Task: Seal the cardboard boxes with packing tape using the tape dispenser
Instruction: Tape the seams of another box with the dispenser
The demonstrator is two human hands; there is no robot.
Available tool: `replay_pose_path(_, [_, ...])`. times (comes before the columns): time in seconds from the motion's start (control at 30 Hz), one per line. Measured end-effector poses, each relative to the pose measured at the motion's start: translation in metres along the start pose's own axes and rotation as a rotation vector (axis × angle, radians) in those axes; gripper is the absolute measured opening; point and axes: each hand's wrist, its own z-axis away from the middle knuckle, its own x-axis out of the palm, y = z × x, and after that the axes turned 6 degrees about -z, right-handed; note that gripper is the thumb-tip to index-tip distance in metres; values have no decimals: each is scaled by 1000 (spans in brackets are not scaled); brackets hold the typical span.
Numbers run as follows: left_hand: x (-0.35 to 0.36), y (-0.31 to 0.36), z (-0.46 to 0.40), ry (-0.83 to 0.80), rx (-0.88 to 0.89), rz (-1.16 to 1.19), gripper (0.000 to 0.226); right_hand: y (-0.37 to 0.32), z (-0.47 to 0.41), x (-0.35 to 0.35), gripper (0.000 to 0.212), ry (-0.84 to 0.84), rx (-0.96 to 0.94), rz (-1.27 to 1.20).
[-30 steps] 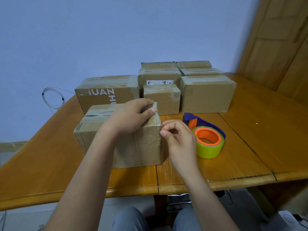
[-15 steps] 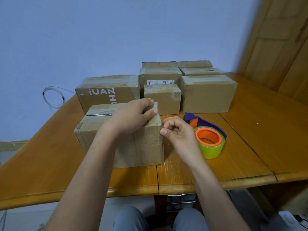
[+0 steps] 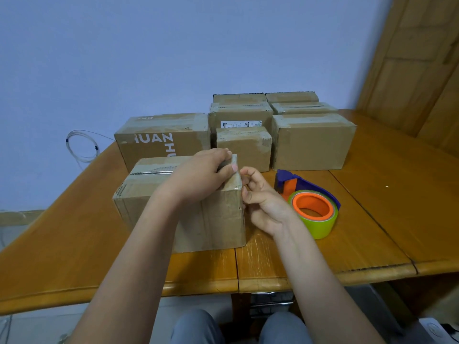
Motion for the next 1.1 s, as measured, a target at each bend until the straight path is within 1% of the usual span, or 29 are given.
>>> replay_pose_path(0.13, [1, 0, -1, -1, -9, -8, 44, 9, 7, 9, 38, 63, -44, -65])
replay_pose_path(0.23, [1, 0, -1, -9, -15, -5, 41, 15, 13, 18, 39, 130, -107, -57])
replay_pose_path(0.33, [0, 0, -1, -25, -7, -8, 43, 17, 21, 24, 38, 159, -154, -23])
replay_pose_path(0.4, [-1, 2, 0, -32, -8, -2, 44, 16, 27, 26, 38, 179, -198, 96])
replay_pose_path(0.53, [-3, 3, 3, -28, -16, 21, 46, 13, 35, 23, 45, 229, -285, 492])
replay_pose_path(0.57, [-3, 4, 3, -30, -21, 32, 46, 12, 36, 21, 46, 258, -338, 585])
replay_pose_path(0.6, [-3, 4, 3, -32, -23, 42, 46, 11, 36, 19, 44, 293, -407, 633])
replay_pose_path(0.63, [-3, 4, 3, -34, -26, 51, 46, 10, 35, 19, 39, 318, -462, 629])
replay_pose_path(0.67, [-2, 3, 3, -35, -31, 62, 46, 10, 33, 20, 32, 322, -478, 586])
replay_pose_path(0.7, [-1, 2, 3, -34, -35, 69, 46, 11, 31, 22, 29, 292, -456, 546])
replay_pose_path(0.73, [-1, 1, 2, -32, -36, 74, 46, 14, 29, 25, 38, 238, -420, 533])
replay_pose_path(0.8, [0, -1, 1, -33, -33, 79, 45, 24, 27, 29, 76, 142, -373, 582])
replay_pose_path(0.83, [1, -1, 1, -37, -30, 78, 45, 29, 27, 31, 91, 124, -367, 600])
replay_pose_path(0.87, [1, -1, 0, -38, -28, 73, 44, 32, 26, 32, 98, 116, -370, 615])
replay_pose_path(0.93, [1, -1, -1, -31, -25, 62, 42, 34, 26, 32, 103, 117, -390, 640])
replay_pose_path(1.0, [1, -1, -1, -21, -25, 48, 42, 36, 27, 30, 103, 127, -403, 655])
replay_pose_path(1.07, [2, 0, -1, -18, -23, 36, 43, 40, 29, 27, 97, 137, -413, 683])
replay_pose_path(1.1, [1, 0, -1, -21, -23, 33, 44, 42, 31, 25, 90, 141, -415, 704])
